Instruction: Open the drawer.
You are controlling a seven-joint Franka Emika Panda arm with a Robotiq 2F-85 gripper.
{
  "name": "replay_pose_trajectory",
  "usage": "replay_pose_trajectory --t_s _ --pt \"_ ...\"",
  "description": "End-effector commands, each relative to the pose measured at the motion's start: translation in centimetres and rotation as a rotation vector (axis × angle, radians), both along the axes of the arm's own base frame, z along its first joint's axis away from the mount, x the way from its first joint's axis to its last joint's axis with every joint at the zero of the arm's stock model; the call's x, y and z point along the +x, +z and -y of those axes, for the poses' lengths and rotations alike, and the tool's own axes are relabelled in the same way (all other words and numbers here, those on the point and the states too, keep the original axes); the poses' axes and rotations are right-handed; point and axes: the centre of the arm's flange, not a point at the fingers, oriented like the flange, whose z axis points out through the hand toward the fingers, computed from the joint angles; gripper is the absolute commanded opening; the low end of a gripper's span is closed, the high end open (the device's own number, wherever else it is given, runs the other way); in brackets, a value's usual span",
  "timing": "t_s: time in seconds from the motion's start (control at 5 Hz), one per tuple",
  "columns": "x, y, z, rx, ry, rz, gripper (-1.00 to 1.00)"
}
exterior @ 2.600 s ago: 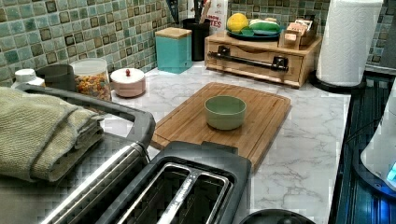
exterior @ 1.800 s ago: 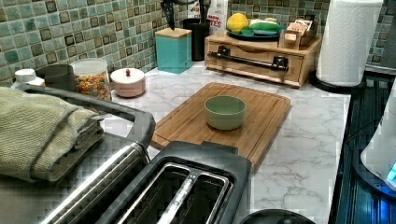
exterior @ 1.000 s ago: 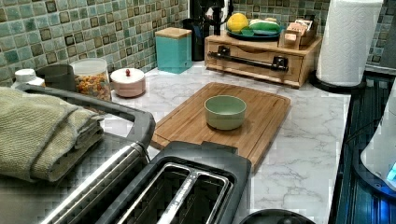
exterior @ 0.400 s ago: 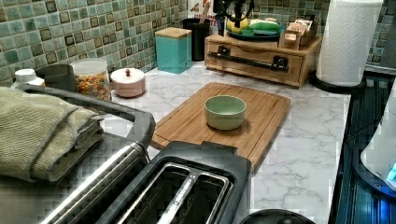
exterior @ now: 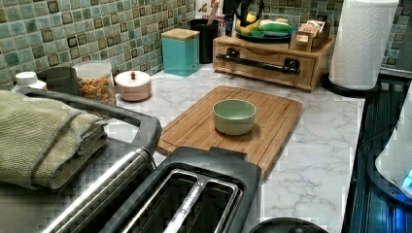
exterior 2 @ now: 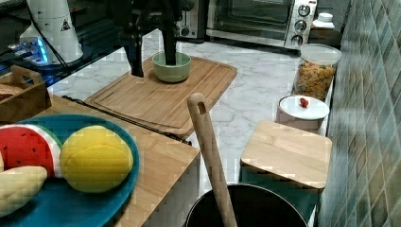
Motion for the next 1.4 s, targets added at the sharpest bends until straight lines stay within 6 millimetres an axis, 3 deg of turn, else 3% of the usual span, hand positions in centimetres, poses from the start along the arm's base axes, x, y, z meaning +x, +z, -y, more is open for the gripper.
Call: replay_pose_trajectory --t_s 0.2,0.6,1.0,1.4 --pt "-0.6 -2.5 1.3 -0.055 0.082 -0.118 1.00" --pt "-2.2 -4.0 4.5 -0.058 0.071 -0.124 1.00" --pt "-4.3 -6.1 5.5 -0.005 -0.008 -0.127 1.00" --pt "-5.8 -6.6 3.2 0.041 -0.098 -0.116 1.00"
